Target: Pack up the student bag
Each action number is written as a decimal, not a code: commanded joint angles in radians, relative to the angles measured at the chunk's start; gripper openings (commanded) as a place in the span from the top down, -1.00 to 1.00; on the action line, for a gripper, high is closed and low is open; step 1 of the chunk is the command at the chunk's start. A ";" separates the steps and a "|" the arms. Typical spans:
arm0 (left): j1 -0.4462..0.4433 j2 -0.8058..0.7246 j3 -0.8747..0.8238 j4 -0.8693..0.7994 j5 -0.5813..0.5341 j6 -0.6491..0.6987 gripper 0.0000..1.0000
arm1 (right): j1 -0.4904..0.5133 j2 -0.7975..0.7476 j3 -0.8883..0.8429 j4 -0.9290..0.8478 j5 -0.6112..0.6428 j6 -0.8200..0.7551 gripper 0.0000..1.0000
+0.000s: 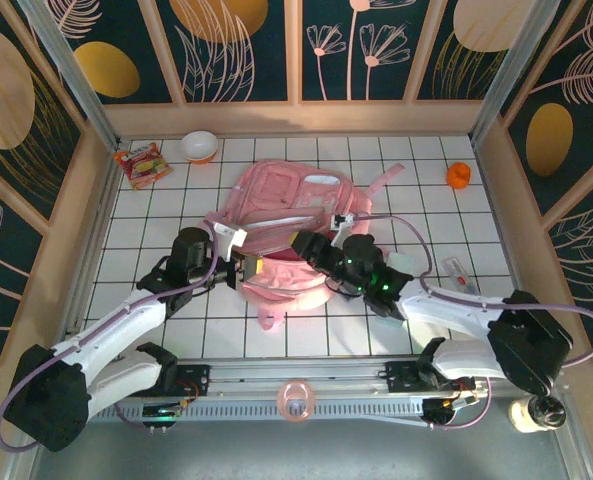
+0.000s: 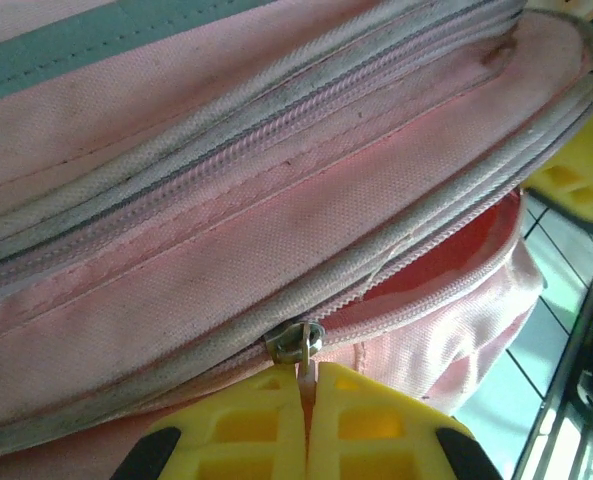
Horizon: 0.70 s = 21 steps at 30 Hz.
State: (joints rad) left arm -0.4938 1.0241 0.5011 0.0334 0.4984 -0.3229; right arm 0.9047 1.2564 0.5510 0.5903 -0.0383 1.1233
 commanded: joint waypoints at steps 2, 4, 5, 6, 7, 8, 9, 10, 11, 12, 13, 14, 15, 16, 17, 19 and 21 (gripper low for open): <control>0.003 -0.008 0.013 0.089 0.098 0.012 1.00 | 0.044 0.096 0.000 0.216 0.050 0.097 0.17; 0.003 -0.007 0.013 0.089 0.107 0.015 1.00 | 0.061 0.147 0.013 0.268 0.051 0.119 0.15; 0.003 -0.006 0.013 0.090 0.110 0.015 1.00 | 0.066 0.167 0.025 0.271 0.051 0.122 0.15; 0.003 -0.005 0.015 0.084 0.111 0.017 1.00 | 0.070 0.187 0.038 0.272 0.051 0.124 0.17; 0.003 -0.007 0.017 0.074 0.100 0.019 1.00 | 0.071 0.202 0.045 0.276 0.050 0.125 0.27; 0.003 -0.007 0.021 0.057 0.077 0.018 1.00 | 0.071 0.211 0.047 0.283 0.050 0.123 0.43; 0.004 -0.007 0.030 0.024 0.025 0.019 1.00 | 0.067 0.213 0.046 0.286 0.051 0.118 0.69; 0.004 -0.002 0.042 -0.018 -0.036 0.024 1.00 | 0.059 0.206 0.045 0.281 0.050 0.108 0.89; 0.004 0.003 0.053 -0.050 -0.079 0.034 1.00 | 0.051 0.191 0.043 0.268 0.040 0.093 1.00; 0.004 0.011 0.063 -0.081 -0.125 0.044 1.00 | 0.039 0.171 0.044 0.241 0.026 0.072 1.00; 0.007 0.021 0.072 -0.103 -0.156 0.050 1.00 | 0.027 0.150 0.047 0.205 0.010 0.048 1.00; 0.013 0.033 0.081 -0.124 -0.181 0.058 1.00 | 0.012 0.120 0.060 0.152 -0.015 0.013 1.00; 0.024 0.045 0.090 -0.140 -0.201 0.064 1.00 | -0.003 0.093 0.080 0.082 -0.047 -0.029 1.00; 0.034 0.054 0.097 -0.148 -0.215 0.070 1.00 | -0.020 0.071 0.109 0.009 -0.081 -0.069 1.00; 0.051 0.066 0.105 -0.159 -0.226 0.076 1.00 | -0.039 0.050 0.144 -0.077 -0.126 -0.123 1.00; 0.089 0.080 0.119 -0.174 -0.240 0.085 1.00 | -0.089 0.019 0.212 -0.226 -0.222 -0.211 1.00; 0.136 0.088 0.132 -0.179 -0.243 0.084 1.00 | -0.156 -0.014 0.266 -0.325 -0.340 -0.283 1.00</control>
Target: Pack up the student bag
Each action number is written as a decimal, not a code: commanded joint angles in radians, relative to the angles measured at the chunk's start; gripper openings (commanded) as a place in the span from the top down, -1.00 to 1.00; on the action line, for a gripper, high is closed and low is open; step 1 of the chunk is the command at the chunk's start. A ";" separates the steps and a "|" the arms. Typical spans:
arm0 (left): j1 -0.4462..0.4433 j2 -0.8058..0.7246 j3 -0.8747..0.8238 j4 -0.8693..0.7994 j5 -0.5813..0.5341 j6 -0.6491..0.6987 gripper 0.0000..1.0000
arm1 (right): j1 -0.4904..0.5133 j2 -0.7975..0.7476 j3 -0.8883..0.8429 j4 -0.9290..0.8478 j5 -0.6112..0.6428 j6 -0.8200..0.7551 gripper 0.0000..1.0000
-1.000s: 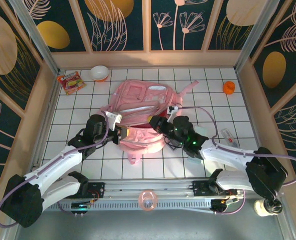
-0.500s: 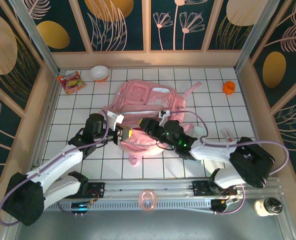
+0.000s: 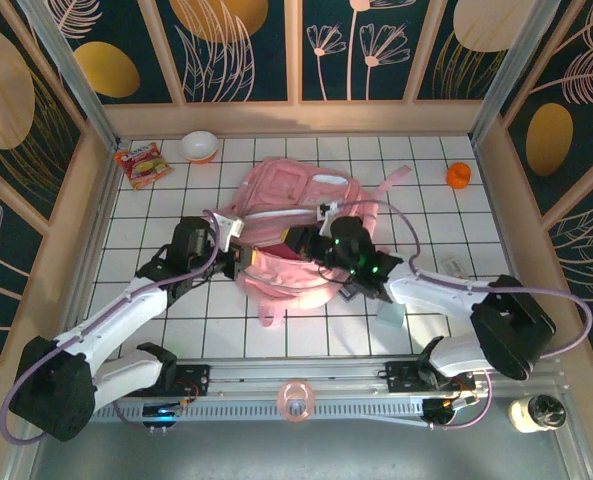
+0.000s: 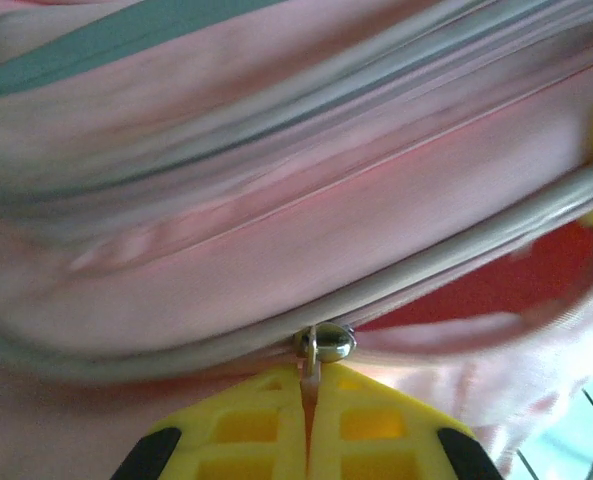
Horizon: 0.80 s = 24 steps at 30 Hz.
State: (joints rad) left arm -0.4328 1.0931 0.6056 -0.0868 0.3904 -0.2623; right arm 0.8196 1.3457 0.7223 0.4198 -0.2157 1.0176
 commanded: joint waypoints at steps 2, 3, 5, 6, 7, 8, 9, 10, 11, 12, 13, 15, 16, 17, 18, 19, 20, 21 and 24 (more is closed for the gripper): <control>0.112 0.017 0.037 -0.062 -0.142 0.023 1.00 | -0.145 -0.126 0.131 -0.211 -0.276 -0.223 1.00; 0.130 0.014 0.040 -0.062 -0.147 0.024 1.00 | -0.187 -0.131 0.153 -0.241 -0.336 -0.245 1.00; 0.154 0.009 0.046 -0.058 -0.141 0.026 1.00 | -0.254 -0.128 0.197 -0.295 -0.438 -0.286 1.00; 0.157 0.004 0.046 -0.049 -0.126 0.029 1.00 | -0.267 -0.122 0.219 -0.323 -0.468 -0.303 1.00; 0.158 0.005 0.049 -0.041 -0.094 0.036 1.00 | -0.296 -0.114 0.237 -0.347 -0.483 -0.316 1.00; 0.158 0.004 0.049 -0.026 -0.031 0.047 1.00 | -0.309 -0.103 0.254 -0.363 -0.496 -0.326 1.00; 0.158 0.002 0.048 -0.008 0.034 0.052 1.00 | -0.311 -0.092 0.265 -0.366 -0.504 -0.327 1.00; 0.158 0.000 0.046 0.005 0.075 0.052 1.00 | -0.312 -0.083 0.269 -0.360 -0.507 -0.323 1.00; 0.158 -0.005 0.042 0.016 0.124 0.053 1.00 | -0.310 -0.072 0.268 -0.348 -0.505 -0.307 1.00; 0.157 -0.011 0.040 0.025 0.162 0.054 1.00 | -0.308 -0.066 0.262 -0.334 -0.488 -0.285 1.00; 0.157 -0.018 0.035 0.028 0.187 0.051 1.00 | -0.305 -0.063 0.252 -0.326 -0.453 -0.265 0.94; 0.157 -0.040 0.019 0.033 0.229 0.048 1.00 | -0.279 -0.068 0.226 -0.302 -0.339 -0.216 0.45; 0.157 -0.051 0.011 0.036 0.245 0.044 1.00 | -0.251 -0.071 0.210 -0.279 -0.291 -0.192 0.30; 0.157 -0.065 -0.002 0.047 0.262 0.035 1.00 | -0.220 -0.074 0.185 -0.239 -0.235 -0.154 0.18; 0.157 -0.078 -0.013 0.055 0.275 0.029 1.00 | -0.189 -0.078 0.155 -0.188 -0.179 -0.112 0.07; 0.157 -0.087 -0.021 0.063 0.279 0.021 1.00 | -0.160 -0.080 0.128 -0.144 -0.129 -0.079 0.00; 0.157 -0.094 -0.032 0.073 0.283 0.014 1.00 | -0.124 -0.080 0.100 -0.097 -0.068 -0.038 -0.05; 0.157 -0.097 -0.039 0.083 0.294 0.009 1.00 | -0.093 -0.076 0.076 -0.062 -0.006 -0.006 -0.08; 0.157 -0.089 -0.044 0.100 0.319 -0.004 1.00 | -0.015 -0.045 0.026 0.036 0.132 0.067 -0.09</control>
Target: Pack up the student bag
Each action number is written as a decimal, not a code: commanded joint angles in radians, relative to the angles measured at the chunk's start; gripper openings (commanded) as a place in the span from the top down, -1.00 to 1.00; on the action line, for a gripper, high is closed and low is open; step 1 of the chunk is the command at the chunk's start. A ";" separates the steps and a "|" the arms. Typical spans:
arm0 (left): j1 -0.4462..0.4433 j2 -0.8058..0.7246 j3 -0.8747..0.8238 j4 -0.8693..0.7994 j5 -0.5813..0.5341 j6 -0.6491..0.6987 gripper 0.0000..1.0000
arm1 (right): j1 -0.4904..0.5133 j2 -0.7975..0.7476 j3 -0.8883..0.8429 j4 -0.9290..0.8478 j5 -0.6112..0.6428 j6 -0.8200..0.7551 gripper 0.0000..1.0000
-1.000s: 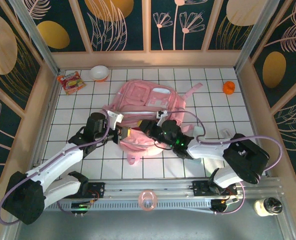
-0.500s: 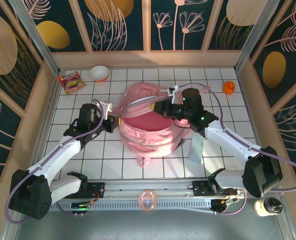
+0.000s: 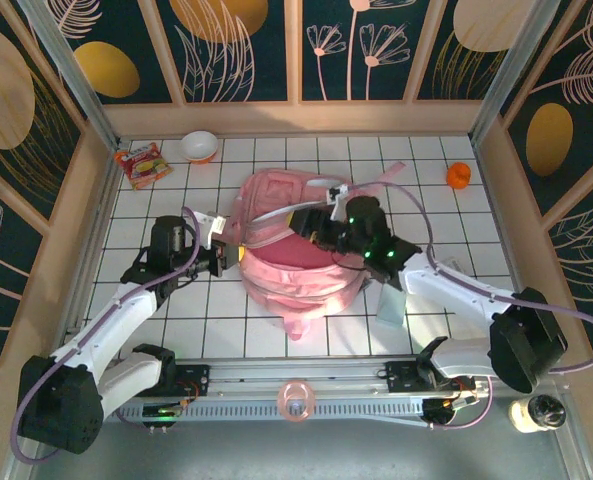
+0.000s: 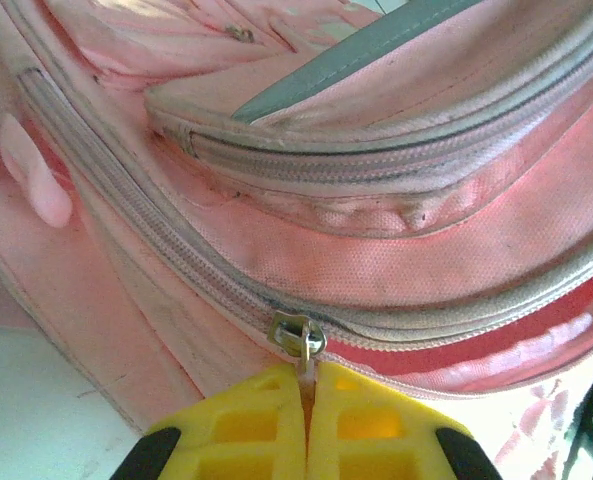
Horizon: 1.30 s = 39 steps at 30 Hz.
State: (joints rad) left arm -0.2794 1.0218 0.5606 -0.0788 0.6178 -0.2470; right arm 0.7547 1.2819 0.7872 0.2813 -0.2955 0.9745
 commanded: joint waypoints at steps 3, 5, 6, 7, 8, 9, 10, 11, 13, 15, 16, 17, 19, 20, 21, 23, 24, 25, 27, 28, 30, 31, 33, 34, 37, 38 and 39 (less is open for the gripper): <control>0.003 -0.011 0.004 0.102 0.096 -0.026 1.00 | 0.100 0.077 -0.042 0.244 0.258 0.147 -0.08; 0.003 -0.011 0.012 0.089 0.076 -0.022 1.00 | 0.107 0.115 -0.012 0.232 0.241 0.131 0.22; 0.003 -0.008 0.023 0.064 0.034 -0.015 1.00 | 0.104 0.123 0.004 0.205 0.229 0.114 0.57; 0.003 -0.004 0.036 0.030 -0.013 -0.003 1.00 | 0.099 0.122 0.019 0.178 0.220 0.086 0.78; 0.003 0.005 0.051 -0.014 -0.075 0.018 1.00 | 0.090 0.112 0.035 0.136 0.197 0.051 0.96; 0.003 0.020 0.065 -0.049 -0.132 0.040 1.00 | 0.076 0.098 0.052 0.091 0.167 0.008 1.00; 0.004 0.034 0.074 -0.067 -0.178 0.049 1.00 | 0.061 0.082 0.067 0.055 0.132 -0.032 1.00; 0.005 0.051 0.081 -0.077 -0.217 0.046 1.00 | 0.039 0.064 0.090 0.012 0.068 -0.077 1.00; 0.008 0.090 0.094 -0.076 -0.238 0.037 1.00 | -0.012 0.043 0.153 -0.103 -0.072 -0.168 1.00; 0.006 0.128 0.116 -0.071 -0.247 0.032 1.00 | -0.064 0.025 0.225 -0.235 -0.194 -0.258 1.00; 0.009 0.140 0.126 -0.066 -0.258 0.029 1.00 | -0.088 0.016 0.249 -0.279 -0.239 -0.291 1.00; 0.009 0.153 0.134 -0.057 -0.271 0.026 1.00 | -0.117 0.007 0.275 -0.321 -0.288 -0.320 1.00; 0.009 0.173 0.151 -0.039 -0.292 0.026 1.00 | -0.167 -0.005 0.310 -0.363 -0.380 -0.355 1.00; 0.010 0.184 0.162 -0.029 -0.300 0.028 1.00 | -0.192 -0.004 0.330 -0.377 -0.431 -0.366 1.00; 0.011 0.195 0.175 -0.017 -0.302 0.029 1.00 | -0.201 0.000 0.351 -0.392 -0.471 -0.376 1.00; 0.012 0.219 0.196 0.008 -0.315 0.031 1.00 | -0.201 0.019 0.395 -0.424 -0.531 -0.402 1.00; 0.012 0.237 0.206 0.023 -0.332 0.033 1.00 | -0.229 0.035 0.422 -0.446 -0.560 -0.417 1.00; 0.013 0.254 0.214 0.033 -0.352 0.035 1.00 | -0.232 0.047 0.446 -0.468 -0.576 -0.428 1.00; 0.016 0.303 0.239 0.045 -0.387 0.040 1.00 | -0.231 0.068 0.486 -0.495 -0.606 -0.446 1.00; 0.016 0.329 0.254 0.049 -0.404 0.045 1.00 | -0.233 0.075 0.503 -0.503 -0.617 -0.450 1.00; 0.019 0.376 0.277 0.064 -0.445 0.045 1.00 | -0.238 0.081 0.524 -0.503 -0.635 -0.448 1.00; 0.020 0.396 0.286 0.078 -0.464 0.042 1.00 | -0.240 0.085 0.531 -0.499 -0.641 -0.442 1.00; 0.021 0.429 0.308 0.097 -0.494 0.025 1.00 | -0.241 0.092 0.540 -0.484 -0.643 -0.427 1.00; 0.022 0.443 0.320 0.103 -0.499 0.021 1.00 | -0.240 0.096 0.536 -0.471 -0.631 -0.414 1.00; 0.022 0.460 0.343 0.114 -0.509 0.005 0.95 | -0.241 0.106 0.508 -0.416 -0.615 -0.378 1.00; 0.021 0.455 0.349 0.113 -0.500 0.006 0.85 | -0.241 0.108 0.501 -0.399 -0.598 -0.366 1.00; 0.022 0.444 0.351 0.109 -0.489 0.011 0.72 | -0.240 0.108 0.496 -0.390 -0.578 -0.360 1.00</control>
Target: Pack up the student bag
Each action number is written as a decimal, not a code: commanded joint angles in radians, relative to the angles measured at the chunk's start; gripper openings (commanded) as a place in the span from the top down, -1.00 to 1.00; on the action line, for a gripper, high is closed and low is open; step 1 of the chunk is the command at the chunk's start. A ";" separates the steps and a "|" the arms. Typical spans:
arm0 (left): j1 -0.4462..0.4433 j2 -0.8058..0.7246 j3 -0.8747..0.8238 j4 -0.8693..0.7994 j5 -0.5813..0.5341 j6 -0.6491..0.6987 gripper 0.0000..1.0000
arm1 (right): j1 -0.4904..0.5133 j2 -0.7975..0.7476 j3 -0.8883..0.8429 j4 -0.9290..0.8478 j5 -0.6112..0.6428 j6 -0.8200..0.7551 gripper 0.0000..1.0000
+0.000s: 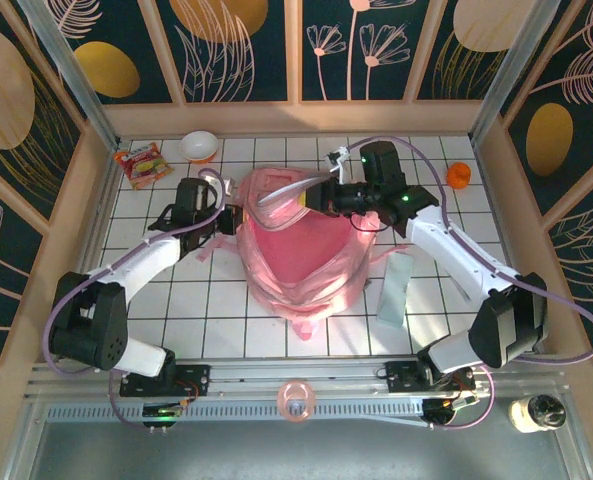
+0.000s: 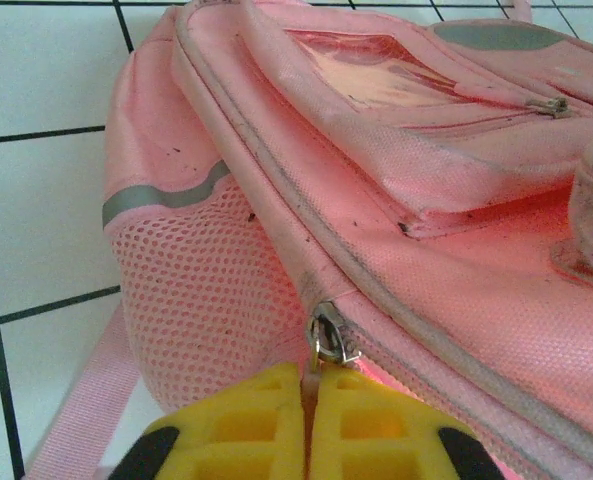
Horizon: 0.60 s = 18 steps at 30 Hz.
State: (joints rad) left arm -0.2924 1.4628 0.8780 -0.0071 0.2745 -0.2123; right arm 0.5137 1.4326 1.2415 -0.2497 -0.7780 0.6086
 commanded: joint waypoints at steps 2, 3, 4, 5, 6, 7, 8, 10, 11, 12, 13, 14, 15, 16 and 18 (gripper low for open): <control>0.034 -0.038 0.031 0.021 -0.107 0.001 0.31 | 0.000 -0.035 0.032 0.163 -0.044 0.025 1.00; 0.034 -0.064 0.027 0.012 -0.076 0.021 0.06 | 0.002 -0.033 0.026 0.177 -0.021 0.035 1.00; 0.034 -0.101 0.021 0.004 -0.030 0.050 -0.16 | 0.005 -0.030 0.019 0.199 -0.002 0.048 1.00; 0.035 -0.143 0.011 0.000 0.011 0.082 -0.27 | 0.009 -0.029 0.006 0.230 0.018 0.067 1.00; 0.034 -0.181 -0.002 -0.001 0.043 0.111 -0.34 | 0.013 -0.029 -0.007 0.259 0.036 0.084 1.00; 0.034 -0.230 -0.018 -0.001 0.083 0.156 -0.40 | 0.021 -0.030 -0.024 0.303 0.055 0.107 1.00; 0.035 -0.277 -0.034 -0.002 0.126 0.205 -0.42 | 0.028 -0.029 -0.041 0.346 0.076 0.130 1.00; 0.033 -0.366 -0.052 -0.019 0.208 0.315 -0.44 | 0.055 -0.021 -0.060 0.410 0.111 0.159 1.00; 0.031 -0.408 -0.055 -0.041 0.262 0.380 -0.44 | 0.068 -0.011 -0.061 0.431 0.123 0.168 1.00; 0.029 -0.443 -0.054 -0.064 0.308 0.441 -0.44 | 0.079 0.002 -0.056 0.441 0.128 0.169 1.00; 0.022 -0.483 -0.058 -0.082 0.341 0.507 -0.46 | 0.089 0.020 -0.043 0.444 0.129 0.169 1.00; 0.012 -0.520 -0.069 -0.089 0.355 0.575 -0.48 | 0.100 0.038 -0.031 0.445 0.128 0.169 1.00; 0.003 -0.550 -0.082 -0.092 0.360 0.637 -0.53 | 0.111 0.058 -0.018 0.446 0.125 0.168 1.00; -0.007 -0.581 -0.098 -0.093 0.354 0.705 -0.59 | 0.121 0.076 -0.006 0.446 0.119 0.166 1.00; -0.025 -0.614 -0.122 -0.094 0.327 0.807 -0.69 | 0.140 0.103 0.009 0.451 0.112 0.165 1.00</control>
State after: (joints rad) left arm -0.2993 0.8669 0.7998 -0.0498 0.5472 0.3420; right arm 0.6212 1.5146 1.1877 0.0425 -0.6453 0.7677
